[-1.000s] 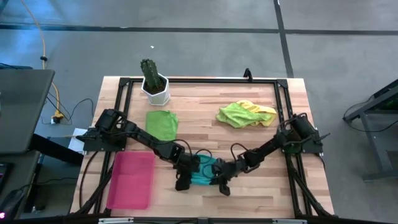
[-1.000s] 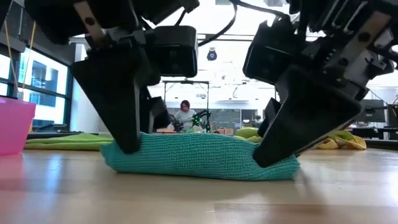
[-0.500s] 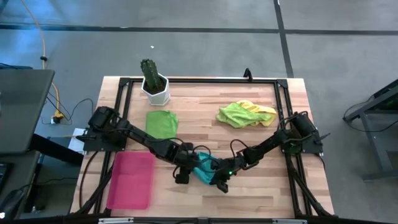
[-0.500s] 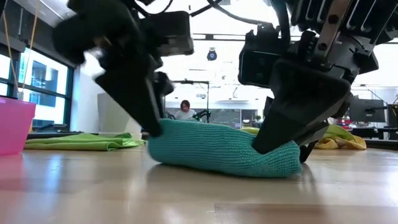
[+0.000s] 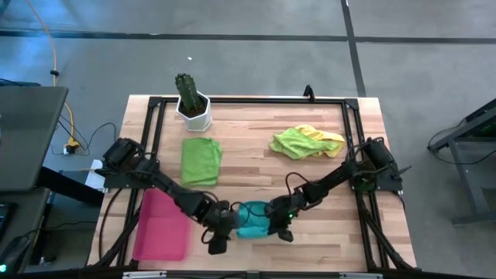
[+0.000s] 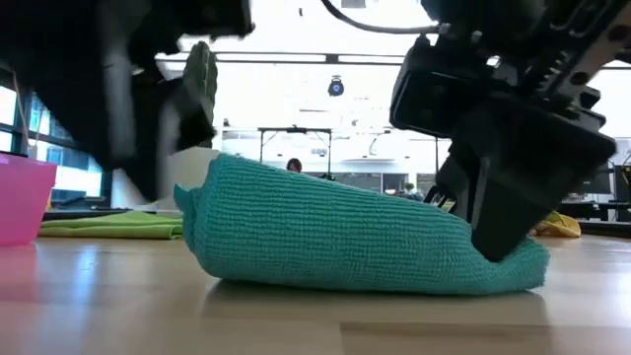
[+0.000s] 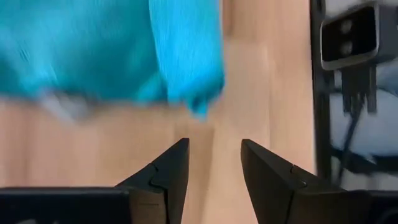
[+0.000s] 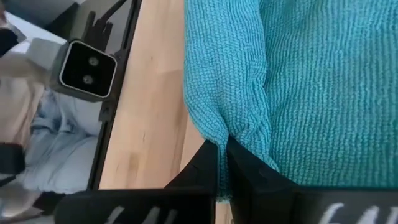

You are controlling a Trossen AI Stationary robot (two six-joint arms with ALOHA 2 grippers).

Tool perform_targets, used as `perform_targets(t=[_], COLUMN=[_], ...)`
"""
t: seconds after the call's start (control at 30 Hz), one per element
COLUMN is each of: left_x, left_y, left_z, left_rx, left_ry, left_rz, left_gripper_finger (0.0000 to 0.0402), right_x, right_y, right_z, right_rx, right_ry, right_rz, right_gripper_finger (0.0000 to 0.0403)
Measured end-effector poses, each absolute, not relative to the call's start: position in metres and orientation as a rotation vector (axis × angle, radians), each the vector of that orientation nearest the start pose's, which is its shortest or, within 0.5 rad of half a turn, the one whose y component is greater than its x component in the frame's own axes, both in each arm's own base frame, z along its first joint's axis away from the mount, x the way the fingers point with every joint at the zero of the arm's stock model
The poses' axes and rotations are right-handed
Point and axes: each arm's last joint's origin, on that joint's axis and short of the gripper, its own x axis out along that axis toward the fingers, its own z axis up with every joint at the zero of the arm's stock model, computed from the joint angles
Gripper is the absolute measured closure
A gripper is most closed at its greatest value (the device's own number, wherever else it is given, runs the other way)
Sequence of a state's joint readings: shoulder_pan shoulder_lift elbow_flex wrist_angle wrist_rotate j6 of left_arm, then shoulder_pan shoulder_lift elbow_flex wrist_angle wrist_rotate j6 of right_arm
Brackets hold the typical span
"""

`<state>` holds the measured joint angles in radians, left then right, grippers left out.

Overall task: Roll microfiber towels into tight, uniform cylinder then place into a basket
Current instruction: Roll the blue towel

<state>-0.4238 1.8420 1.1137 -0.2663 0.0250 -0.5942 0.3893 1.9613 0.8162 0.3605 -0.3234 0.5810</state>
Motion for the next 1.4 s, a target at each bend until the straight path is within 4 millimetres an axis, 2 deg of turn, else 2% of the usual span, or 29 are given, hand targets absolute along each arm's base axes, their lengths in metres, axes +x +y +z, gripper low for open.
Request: perform_targets(t=[0.2,0.4,0.53,0.8,0.9,1.17,1.4], left_x=[0.335,0.333,0.334,0.337,0.338,0.342,0.35], left_y=[-0.159,-0.167,-0.167,-0.166,-0.167,-0.164,-0.161], left_z=[0.163,0.165,0.165,0.156,0.15,0.128,0.115], left_rx=[-0.014,0.047,0.037,0.012,0.038,0.029,-0.111], left_ry=[0.884,0.844,0.842,0.864,0.882,0.937,0.942], left_rz=[-0.021,-0.041,-0.043,-0.042,-0.06,-0.024,0.017], left_gripper_finger=[0.0266,0.0265,0.0254,0.0186,0.0173,0.018,0.0208], right_x=[0.319,0.32,0.32,0.321,0.321,0.321,0.32], right_y=[0.132,0.132,0.132,0.132,0.132,0.132,0.133], right_z=[0.083,0.085,0.085,0.086,0.086,0.086,0.086], right_rx=[0.581,0.683,0.717,0.745,0.77,0.77,0.752], right_ry=[0.971,0.984,0.987,0.992,0.997,0.996,0.994], right_rz=[0.37,0.331,0.319,0.311,0.303,0.308,0.324], right_gripper_finger=[0.0403,0.0403,0.0403,0.0403,0.0403,0.0403,0.0403])
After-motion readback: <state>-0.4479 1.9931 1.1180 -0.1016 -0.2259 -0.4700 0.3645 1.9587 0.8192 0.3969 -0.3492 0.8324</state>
